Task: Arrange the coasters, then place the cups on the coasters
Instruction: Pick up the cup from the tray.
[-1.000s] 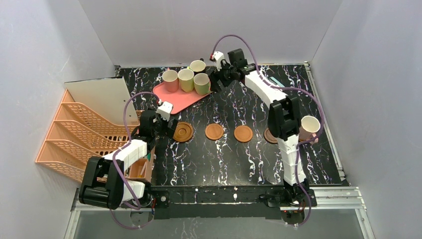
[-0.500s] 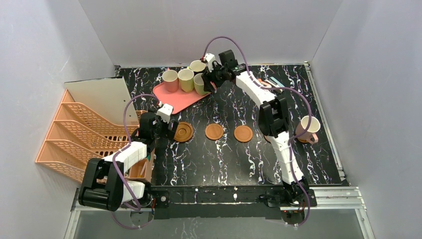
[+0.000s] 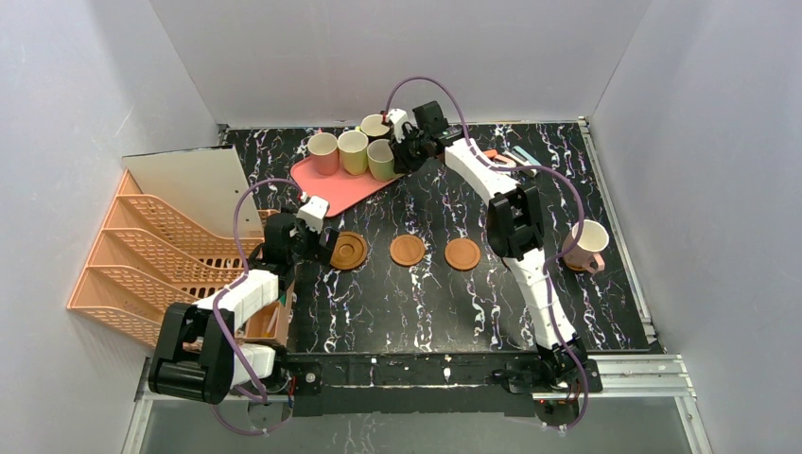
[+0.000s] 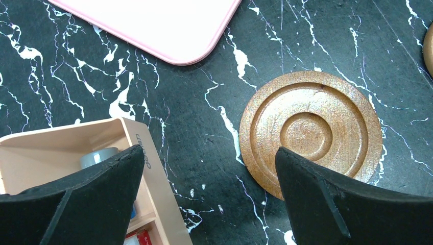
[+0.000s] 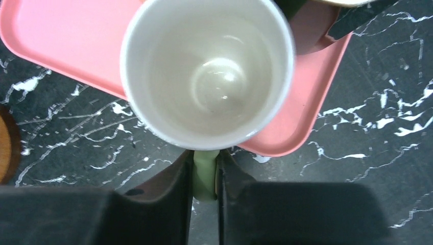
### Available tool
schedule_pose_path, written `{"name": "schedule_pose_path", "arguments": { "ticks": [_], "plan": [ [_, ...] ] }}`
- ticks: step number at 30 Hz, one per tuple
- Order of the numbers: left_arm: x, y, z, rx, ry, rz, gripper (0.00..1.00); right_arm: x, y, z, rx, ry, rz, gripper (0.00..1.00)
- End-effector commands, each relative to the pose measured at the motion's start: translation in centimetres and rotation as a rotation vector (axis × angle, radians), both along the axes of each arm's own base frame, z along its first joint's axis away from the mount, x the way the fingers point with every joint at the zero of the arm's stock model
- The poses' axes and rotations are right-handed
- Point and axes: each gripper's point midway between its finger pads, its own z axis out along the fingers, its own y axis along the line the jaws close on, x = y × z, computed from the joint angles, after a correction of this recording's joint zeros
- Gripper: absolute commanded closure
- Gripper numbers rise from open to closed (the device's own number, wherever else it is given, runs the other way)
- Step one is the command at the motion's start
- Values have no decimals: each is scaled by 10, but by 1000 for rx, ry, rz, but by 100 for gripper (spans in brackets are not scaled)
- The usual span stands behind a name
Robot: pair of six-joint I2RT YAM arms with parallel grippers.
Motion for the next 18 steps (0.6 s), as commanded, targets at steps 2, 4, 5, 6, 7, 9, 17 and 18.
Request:
{"name": "schedule_pose_path", "arguments": {
  "ticks": [2,4,5,6,7,9,17,18],
  "plan": [
    [0,1,5,-9,-26,1,2,5,5,10,24,-21,-7,88],
    [0,1,6,-8,-28,2,2,5,4,12,20,-23,-13,99],
    [1,2,5,-6,-28,4,2,4,4,16,19,-28,-15,99],
    [1,2,5,-6,-27,3,2,4,4,20,17,-34,-16,99],
    [1,2,4,-5,-25,6,2,4,3,26,17,-46,-18,99],
    [1,3,4,-3,-26,10,2,3,1,42,23,-74,-26,99],
    [1,3,6,-5,-32,15,2,-7,-21,118,47,-233,-82,99],
    [1,3,7,-7,-35,15,2,-9,-25,126,48,-249,-93,99]
  ]
}}
